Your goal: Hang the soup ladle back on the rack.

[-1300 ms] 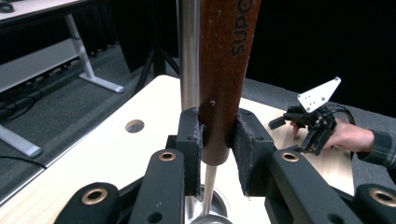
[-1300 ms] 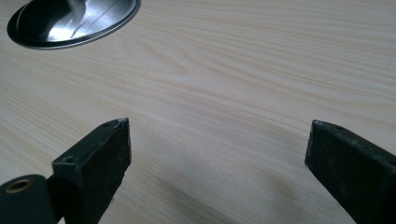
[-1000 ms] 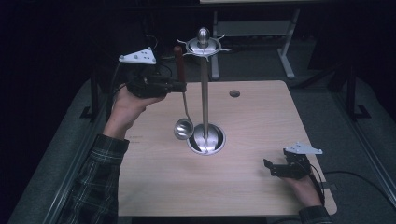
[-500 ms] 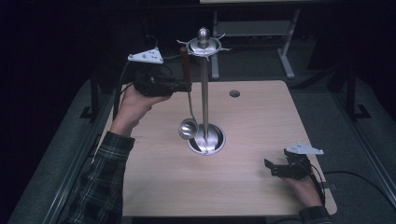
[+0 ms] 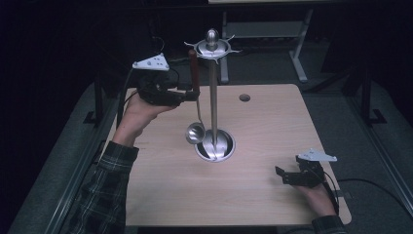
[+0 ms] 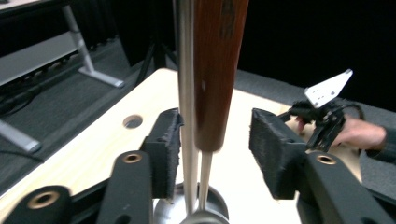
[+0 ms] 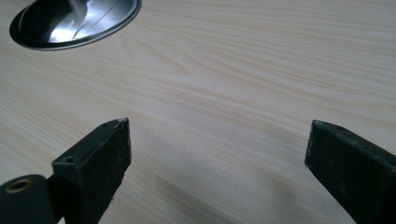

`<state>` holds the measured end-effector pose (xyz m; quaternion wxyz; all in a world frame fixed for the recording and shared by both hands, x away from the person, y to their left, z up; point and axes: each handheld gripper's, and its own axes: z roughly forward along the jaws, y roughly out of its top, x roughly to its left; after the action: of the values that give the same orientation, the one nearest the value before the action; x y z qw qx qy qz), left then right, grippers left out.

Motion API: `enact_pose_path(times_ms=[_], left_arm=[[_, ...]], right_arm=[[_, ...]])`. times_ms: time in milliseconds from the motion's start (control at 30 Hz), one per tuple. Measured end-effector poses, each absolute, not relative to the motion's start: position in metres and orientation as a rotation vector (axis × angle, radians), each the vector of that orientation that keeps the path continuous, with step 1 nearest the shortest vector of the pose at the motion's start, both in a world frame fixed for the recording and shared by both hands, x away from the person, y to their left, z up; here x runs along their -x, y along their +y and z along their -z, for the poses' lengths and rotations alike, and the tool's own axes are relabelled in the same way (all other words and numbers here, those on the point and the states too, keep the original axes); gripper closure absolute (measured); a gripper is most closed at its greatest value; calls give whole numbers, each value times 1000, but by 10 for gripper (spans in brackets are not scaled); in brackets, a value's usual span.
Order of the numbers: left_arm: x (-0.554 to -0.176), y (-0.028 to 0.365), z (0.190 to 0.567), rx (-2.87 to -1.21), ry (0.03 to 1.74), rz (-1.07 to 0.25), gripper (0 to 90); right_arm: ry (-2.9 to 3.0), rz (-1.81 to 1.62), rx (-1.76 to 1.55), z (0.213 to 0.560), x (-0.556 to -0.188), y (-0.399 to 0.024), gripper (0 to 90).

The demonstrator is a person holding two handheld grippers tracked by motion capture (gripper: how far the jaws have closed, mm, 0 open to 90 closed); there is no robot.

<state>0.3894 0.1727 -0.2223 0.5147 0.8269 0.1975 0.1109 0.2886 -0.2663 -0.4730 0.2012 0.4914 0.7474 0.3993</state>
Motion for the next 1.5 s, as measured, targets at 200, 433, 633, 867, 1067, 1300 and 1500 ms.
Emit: enact_pose_path(times_ms=[200,433,633,867,1067,1300,1500], left_arm=[[-381,187,233,-1985,520,-302,377],[-373,206,251,-1997,578,-326,316],[-366,217,265,-2012,625,-348,284],[-359,231,288,-2023,683,-368,249],[-353,242,310,-2035,745,-398,223],[-346,254,338,-2035,812,-425,197],[-339,263,363,-2042,847,-429,177]], right_arm=[[2090,-1114,-1367,473,-289,-265,64],[2091,-1111,-1364,473,-289,-265,64],[2092,-1107,-1366,473,-289,-265,64],[2091,-1108,-1367,473,-289,-265,64],[2090,-1107,-1366,473,-289,-265,64],[2091,-1108,-1367,473,-288,-265,64],[2090,-1107,-1370,473,-288,-265,64]])
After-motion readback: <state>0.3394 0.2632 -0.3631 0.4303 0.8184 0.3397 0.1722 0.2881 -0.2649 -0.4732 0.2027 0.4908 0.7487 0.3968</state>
